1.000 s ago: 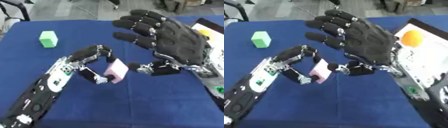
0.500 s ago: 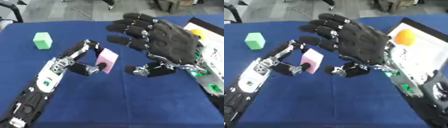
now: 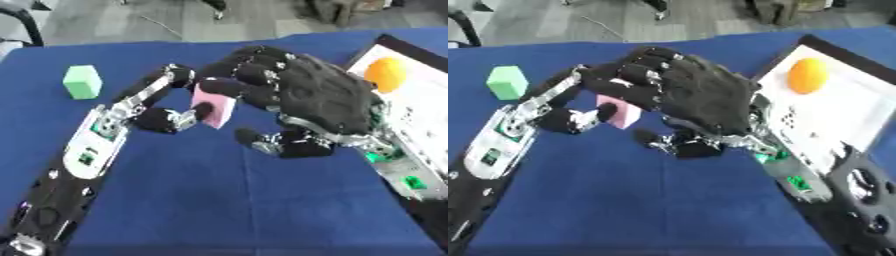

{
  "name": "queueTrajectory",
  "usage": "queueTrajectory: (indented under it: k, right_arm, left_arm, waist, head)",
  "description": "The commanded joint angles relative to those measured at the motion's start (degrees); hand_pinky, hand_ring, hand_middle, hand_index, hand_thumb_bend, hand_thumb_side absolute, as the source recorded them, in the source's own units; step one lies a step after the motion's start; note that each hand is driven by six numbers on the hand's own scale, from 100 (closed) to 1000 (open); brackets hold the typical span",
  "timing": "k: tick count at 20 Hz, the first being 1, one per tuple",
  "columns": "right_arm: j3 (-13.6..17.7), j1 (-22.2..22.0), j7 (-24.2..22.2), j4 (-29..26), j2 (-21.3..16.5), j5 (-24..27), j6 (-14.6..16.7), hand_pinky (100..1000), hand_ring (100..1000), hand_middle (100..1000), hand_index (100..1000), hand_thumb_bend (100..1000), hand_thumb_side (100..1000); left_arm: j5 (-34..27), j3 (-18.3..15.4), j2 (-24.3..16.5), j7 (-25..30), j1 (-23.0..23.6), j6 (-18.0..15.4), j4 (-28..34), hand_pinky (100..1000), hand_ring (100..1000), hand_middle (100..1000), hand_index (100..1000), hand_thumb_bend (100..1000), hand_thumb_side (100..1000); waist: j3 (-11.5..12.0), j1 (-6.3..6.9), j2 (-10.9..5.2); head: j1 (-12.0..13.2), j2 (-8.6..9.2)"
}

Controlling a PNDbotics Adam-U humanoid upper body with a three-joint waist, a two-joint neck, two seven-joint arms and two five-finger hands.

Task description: Pick up the objects with one hand, pass them to the other hand, and then place them into the box on the other side of the table.

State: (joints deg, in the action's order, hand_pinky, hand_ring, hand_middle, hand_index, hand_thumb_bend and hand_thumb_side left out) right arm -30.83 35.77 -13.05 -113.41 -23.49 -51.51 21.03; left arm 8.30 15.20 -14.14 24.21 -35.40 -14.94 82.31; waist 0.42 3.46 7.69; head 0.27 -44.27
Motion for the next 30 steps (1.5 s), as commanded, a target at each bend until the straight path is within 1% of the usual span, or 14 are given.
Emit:
queueTrajectory:
  k: [1, 6, 9, 10, 12, 16, 17, 19, 21, 24, 28, 30]
  right_arm:
    - [0.17, 0.75, -0.63, -1.18, 0.26, 1.32, -0.7, 891, 877, 919, 995, 199, 100]
    - [0.3, 0.81, -0.92, -1.18, 0.22, 1.66, -0.87, 891, 877, 918, 995, 197, 100]
    - [0.63, 0.86, -0.6, -1.18, 0.28, 1.14, -1.55, 889, 878, 917, 993, 226, 100]
    - [0.76, 0.87, -0.25, -1.18, 0.3, 0.79, -1.94, 888, 879, 917, 992, 230, 100]
    - [0.97, 0.9, 0.69, -1.18, 0.33, -0.19, -2.85, 887, 881, 918, 988, 270, 100]
    - [1.01, 0.68, 3.06, -1.18, 0.58, -2.95, -5.31, 881, 877, 911, 984, 305, 100]
    - [0.92, 0.61, 3.76, -1.18, 0.69, -3.65, -5.91, 880, 877, 911, 983, 315, 100]
    - [0.69, 0.54, 5.4, -1.18, 0.87, -5.44, -7.08, 878, 874, 911, 978, 375, 100]
    - [0.36, 0.47, 6.94, -1.18, 1.1, -7.26, -8.11, 875, 869, 909, 977, 386, 100]
    - [-0.37, 0.2, 8.84, -1.18, 1.58, -8.54, -9.76, 869, 863, 905, 981, 358, 100]
    - [-1.52, 0.2, 9.77, -1.18, 2.21, -7.86, -10.95, 864, 850, 893, 978, 308, 100]
    - [-1.93, 0.35, 9.97, -1.18, 2.52, -7.36, -11.22, 860, 838, 877, 973, 313, 100]
  left_arm:
    - [-3.08, -0.93, -0.89, 1.39, -1.24, 2.5, 2.47, 669, 488, 489, 562, 100, 588]
    - [-7.61, -1.47, -1.7, 3.39, -1.33, 4.99, 3.67, 669, 489, 489, 561, 100, 587]
    - [-10.49, -1.72, -2.14, 4.51, -1.46, 6.14, 4.15, 670, 490, 490, 562, 100, 585]
    - [-11.48, -1.79, -2.31, 4.9, -1.48, 6.51, 4.28, 670, 490, 490, 562, 100, 585]
    - [-13.37, -1.93, -2.62, 5.6, -1.51, 7.22, 4.45, 671, 490, 490, 562, 100, 587]
    - [-16.8, -2.0, -3.13, 6.91, -1.55, 8.5, 4.7, 671, 490, 490, 562, 100, 589]
    - [-18.6, -1.97, -3.4, 7.27, -1.59, 8.9, 4.72, 671, 490, 490, 562, 100, 589]
    - [-27.57, -1.82, -5.24, 8.7, -1.95, 11.02, 4.72, 671, 490, 490, 562, 100, 590]
    - [-32.15, -1.86, -6.25, 9.73, -2.19, 12.9, 5.13, 671, 491, 490, 562, 100, 589]
    - [-33.84, -1.81, -6.62, 10.28, -2.3, 14.15, 5.67, 671, 491, 490, 562, 100, 589]
    - [-34.16, -1.73, -6.53, 10.31, -2.42, 14.59, 5.94, 680, 491, 491, 562, 100, 589]
    - [-34.14, -1.64, -6.48, 10.35, -2.48, 14.66, 6.0, 681, 491, 491, 562, 100, 589]
  waist:
    - [0.11, -0.14, -1.21]
    - [0.15, -0.19, -1.22]
    - [0.17, -0.16, -1.2]
    - [0.18, -0.15, -1.2]
    - [0.19, -0.14, -1.18]
    - [0.17, -0.08, -1.1]
    - [0.17, -0.06, -1.09]
    - [0.18, 0.02, -1.07]
    - [0.2, 0.06, -1.04]
    - [0.26, 0.11, -0.98]
    - [0.41, 0.13, -0.86]
    - [0.49, 0.13, -0.77]
  head:
    - [-0.11, 0.15]
    - [-0.08, 0.15]
    - [-0.12, 0.15]
    - [-0.15, 0.15]
    - [-0.22, 0.15]
    - [-0.38, 0.15]
    - [-0.43, 0.15]
    - [-0.56, 0.15]
    - [-0.7, 0.15]
    - [-0.97, 0.15]
    - [-1.37, 0.15]
    - [-1.54, 0.15]
